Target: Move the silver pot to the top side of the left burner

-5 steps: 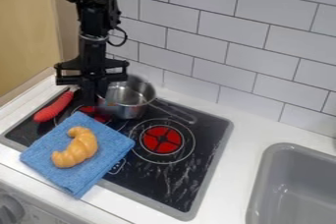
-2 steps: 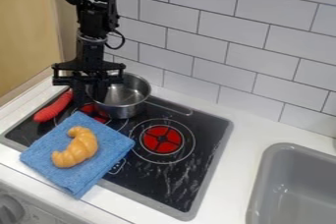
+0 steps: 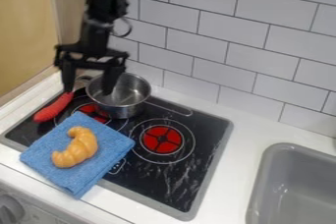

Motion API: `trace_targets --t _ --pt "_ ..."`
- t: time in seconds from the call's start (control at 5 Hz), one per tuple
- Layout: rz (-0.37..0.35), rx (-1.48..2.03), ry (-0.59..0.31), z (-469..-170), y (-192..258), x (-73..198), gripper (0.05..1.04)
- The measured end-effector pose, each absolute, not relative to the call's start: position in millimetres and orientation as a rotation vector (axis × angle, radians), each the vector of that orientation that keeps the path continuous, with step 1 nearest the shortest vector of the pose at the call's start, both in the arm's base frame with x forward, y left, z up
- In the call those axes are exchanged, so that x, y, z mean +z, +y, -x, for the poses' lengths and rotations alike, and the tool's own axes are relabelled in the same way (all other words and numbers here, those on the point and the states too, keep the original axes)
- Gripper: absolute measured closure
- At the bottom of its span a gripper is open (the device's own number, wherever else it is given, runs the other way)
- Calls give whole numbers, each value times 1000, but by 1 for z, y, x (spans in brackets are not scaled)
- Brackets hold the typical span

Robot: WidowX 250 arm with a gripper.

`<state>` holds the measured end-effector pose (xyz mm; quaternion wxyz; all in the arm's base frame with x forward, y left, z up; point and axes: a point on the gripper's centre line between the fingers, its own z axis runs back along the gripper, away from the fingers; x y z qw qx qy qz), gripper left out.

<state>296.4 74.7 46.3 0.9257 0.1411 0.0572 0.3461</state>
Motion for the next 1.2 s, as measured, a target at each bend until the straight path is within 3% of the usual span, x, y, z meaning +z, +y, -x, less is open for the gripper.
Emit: trace_targets --t 0.2,0.4,0.6,0.8,1.0,1.2 --pt "-359 625 54 -303 46 69 76" --pt "-302 460 -13 -307 11 86 85" --pt "-268 324 9 -301 -20 83 85" --pt "-256 258 25 -288 -50 81 85" --pt "-175 264 39 -264 -62 85 85" --pt "-144 208 8 -246 -87 97 85"
